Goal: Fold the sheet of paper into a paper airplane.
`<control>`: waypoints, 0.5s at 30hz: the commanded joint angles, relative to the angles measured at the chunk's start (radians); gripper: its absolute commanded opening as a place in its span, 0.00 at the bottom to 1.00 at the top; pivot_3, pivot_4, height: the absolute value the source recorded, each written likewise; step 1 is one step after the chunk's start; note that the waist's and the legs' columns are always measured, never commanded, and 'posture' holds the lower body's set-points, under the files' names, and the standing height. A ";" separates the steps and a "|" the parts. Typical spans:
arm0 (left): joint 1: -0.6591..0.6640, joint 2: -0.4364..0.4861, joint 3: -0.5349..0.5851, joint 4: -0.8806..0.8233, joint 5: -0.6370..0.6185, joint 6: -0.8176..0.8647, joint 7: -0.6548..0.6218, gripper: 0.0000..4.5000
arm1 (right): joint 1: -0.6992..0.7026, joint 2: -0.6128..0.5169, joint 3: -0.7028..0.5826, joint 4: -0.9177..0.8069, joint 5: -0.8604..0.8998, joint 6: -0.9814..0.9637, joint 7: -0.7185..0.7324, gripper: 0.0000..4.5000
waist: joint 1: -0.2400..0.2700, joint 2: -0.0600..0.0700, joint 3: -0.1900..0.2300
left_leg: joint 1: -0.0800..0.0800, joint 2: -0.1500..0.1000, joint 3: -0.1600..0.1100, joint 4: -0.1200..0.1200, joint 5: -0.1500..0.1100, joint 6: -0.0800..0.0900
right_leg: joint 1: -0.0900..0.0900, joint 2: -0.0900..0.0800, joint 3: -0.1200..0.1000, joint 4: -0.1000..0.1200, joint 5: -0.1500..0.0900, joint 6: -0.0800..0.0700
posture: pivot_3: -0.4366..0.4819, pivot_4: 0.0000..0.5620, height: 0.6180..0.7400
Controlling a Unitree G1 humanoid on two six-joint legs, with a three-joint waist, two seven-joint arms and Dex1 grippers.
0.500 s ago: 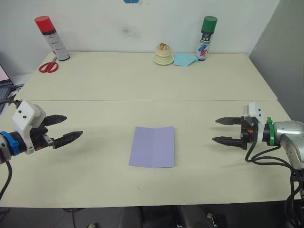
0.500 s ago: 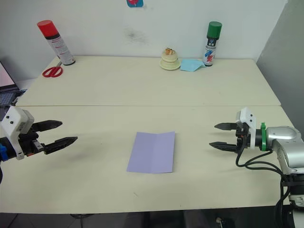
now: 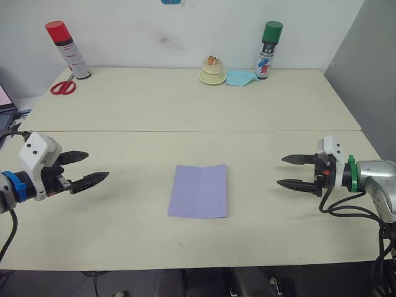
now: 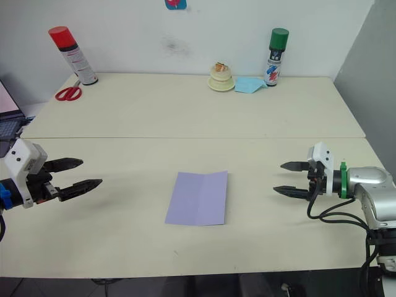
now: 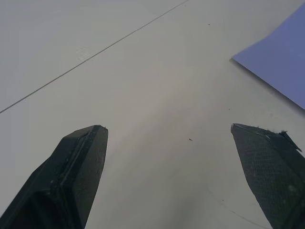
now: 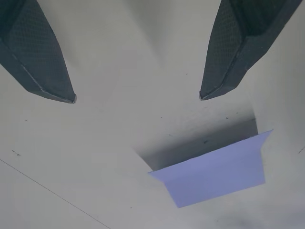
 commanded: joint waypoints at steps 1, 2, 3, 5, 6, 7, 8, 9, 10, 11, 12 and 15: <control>-0.008 0.018 0.029 -0.020 -0.018 0.005 -0.009 1.00 | -0.016 -0.011 -0.031 -0.012 0.012 -0.011 -0.004 0.96 | 0.000 0.000 0.000 | 0.000 0.000 0.000 0.000 0.000 0.000 | 0.000 0.000 0.000 0.000 0.000 0.000 | 0.48 0.27 0.98; -0.008 0.019 0.031 -0.020 -0.018 0.007 -0.010 1.00 | -0.016 -0.011 -0.031 -0.013 0.012 -0.012 -0.006 0.96 | 0.000 0.000 0.000 | 0.000 0.000 0.000 0.000 0.000 0.000 | 0.000 0.000 0.000 0.000 0.000 0.000 | 0.48 0.27 0.98; -0.011 0.021 0.032 -0.021 -0.025 0.021 -0.010 1.00 | -0.017 -0.007 -0.033 -0.013 0.016 -0.007 -0.010 0.96 | 0.000 0.000 0.000 | 0.000 0.000 0.000 0.000 0.000 0.000 | 0.000 0.000 0.000 0.000 0.000 0.000 | 0.48 0.27 0.98; -0.016 0.024 0.034 -0.024 -0.033 0.036 -0.011 1.00 | -0.017 -0.004 -0.036 -0.015 0.022 0.001 -0.016 0.96 | 0.000 0.000 0.000 | 0.000 0.000 0.000 0.000 0.000 0.000 | 0.000 0.000 0.000 0.000 0.000 0.000 | 0.48 0.27 0.98; -0.018 0.025 0.033 -0.026 -0.035 0.041 -0.011 1.00 | -0.017 -0.003 -0.036 -0.016 0.023 0.002 -0.018 0.96 | 0.000 0.000 0.000 | 0.000 0.000 0.000 0.000 0.000 0.000 | 0.000 0.000 0.000 0.000 0.000 0.000 | 0.48 0.27 0.98; -0.022 0.027 0.032 -0.029 -0.040 0.045 -0.013 1.00 | -0.015 -0.004 -0.036 -0.016 0.023 0.000 -0.020 0.96 | 0.000 0.000 0.000 | 0.000 0.000 0.000 0.000 0.000 0.000 | 0.000 0.000 0.000 0.000 0.000 0.000 | 0.48 0.27 0.98; -0.034 0.025 0.029 -0.039 -0.058 0.056 -0.021 1.00 | -0.011 -0.004 -0.035 -0.015 0.021 -0.003 -0.021 0.96 | 0.000 0.000 0.000 | 0.000 0.000 0.000 0.000 0.000 0.000 | 0.000 0.000 0.000 0.000 0.000 0.000 | 0.48 0.27 0.98; -0.055 0.018 0.027 -0.051 -0.081 0.070 -0.024 1.00 | -0.008 -0.002 -0.033 -0.013 0.017 -0.007 -0.023 0.96 | 0.000 0.000 0.000 | 0.000 0.000 0.000 0.000 0.000 0.000 | 0.000 0.000 0.000 0.000 0.000 0.000 | 0.48 0.27 0.98; -0.086 0.005 0.020 -0.068 -0.109 0.093 -0.012 0.96 | -0.004 0.000 -0.030 -0.012 0.011 -0.015 -0.028 0.99 | 0.000 0.000 0.000 | 0.000 0.000 0.000 0.000 0.000 0.000 | 0.000 0.000 0.000 0.000 0.000 0.000 | 0.48 0.27 0.98; -0.115 -0.009 0.007 -0.089 -0.134 0.110 -0.004 0.92 | -0.001 0.004 -0.027 -0.012 0.006 -0.020 -0.033 1.00 | 0.001 0.000 0.000 | 0.000 0.000 -0.001 0.000 0.000 0.000 | 0.000 0.000 0.000 0.000 0.000 0.000 | 0.48 0.27 0.98; -0.141 -0.023 -0.018 -0.117 -0.151 0.124 0.005 0.87 | 0.001 0.008 -0.023 -0.014 0.003 -0.021 -0.038 1.00 | 0.002 0.000 0.000 | 0.000 0.000 -0.001 0.001 0.000 0.000 | 0.000 0.000 0.000 0.000 0.000 0.000 | 0.48 0.27 0.98; -0.186 -0.056 -0.089 -0.164 -0.156 0.130 0.019 0.67 | 0.004 0.020 -0.012 -0.022 -0.005 -0.025 -0.051 1.00 | 0.004 0.000 0.000 | 0.000 -0.001 -0.001 0.002 0.000 0.000 | 0.001 0.000 0.000 0.000 0.000 0.000 | 0.48 0.27 0.98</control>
